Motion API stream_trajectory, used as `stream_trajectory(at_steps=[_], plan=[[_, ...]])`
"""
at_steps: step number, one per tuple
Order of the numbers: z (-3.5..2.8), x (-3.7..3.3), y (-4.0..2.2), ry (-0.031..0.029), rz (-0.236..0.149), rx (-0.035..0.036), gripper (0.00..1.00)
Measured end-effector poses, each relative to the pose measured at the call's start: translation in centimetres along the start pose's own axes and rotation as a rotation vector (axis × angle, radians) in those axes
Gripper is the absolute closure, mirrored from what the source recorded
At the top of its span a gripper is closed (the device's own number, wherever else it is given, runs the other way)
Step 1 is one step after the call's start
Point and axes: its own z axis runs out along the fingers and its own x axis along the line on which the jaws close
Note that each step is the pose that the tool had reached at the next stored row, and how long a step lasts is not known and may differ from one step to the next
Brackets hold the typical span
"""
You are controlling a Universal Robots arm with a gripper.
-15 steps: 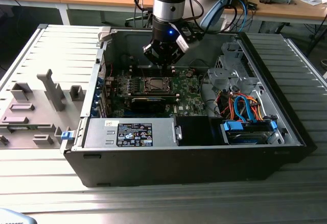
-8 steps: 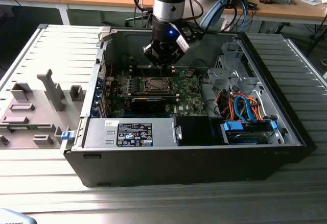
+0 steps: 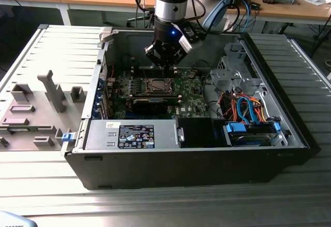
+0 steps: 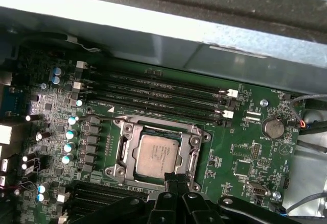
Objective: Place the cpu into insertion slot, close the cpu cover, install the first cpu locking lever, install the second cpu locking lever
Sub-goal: 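Install the first cpu locking lever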
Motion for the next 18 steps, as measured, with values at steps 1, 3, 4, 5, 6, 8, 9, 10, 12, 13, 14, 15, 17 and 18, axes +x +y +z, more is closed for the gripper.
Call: stream_trajectory(at_steps=[1,3,4,5,6,8,9,10,12,13,14,15,17,18], plan=[[0.0,0.0,0.0,-0.0001,-0.001,0.0,0.89],[0.0,0.0,0.0,-0.0002,-0.005,0.0,0.89],[0.0,0.0,0.0,-0.0004,-0.006,0.0,0.89],[0.0,0.0,0.0,-0.0004,-0.007,0.0,0.89],[0.0,0.0,0.0,-0.0006,-0.009,0.0,0.89],[0.0,0.0,0.0,-0.0007,-0.012,0.0,0.89],[0.0,0.0,0.0,-0.0008,-0.014,0.0,0.89],[0.0,0.0,0.0,-0.0009,-0.015,0.0,0.89],[0.0,0.0,0.0,-0.001,-0.017,0.0,0.89],[0.0,0.0,0.0,-0.0011,-0.02,0.0,0.89],[0.0,0.0,0.0,-0.0012,-0.021,0.0,0.89],[0.0,0.0,0.0,-0.0013,-0.022,0.0001,0.89],[0.0,0.0,0.0,-0.0014,-0.024,0.0,0.89],[0.0,0.0,0.0,-0.0015,-0.025,0.0001,0.89]])
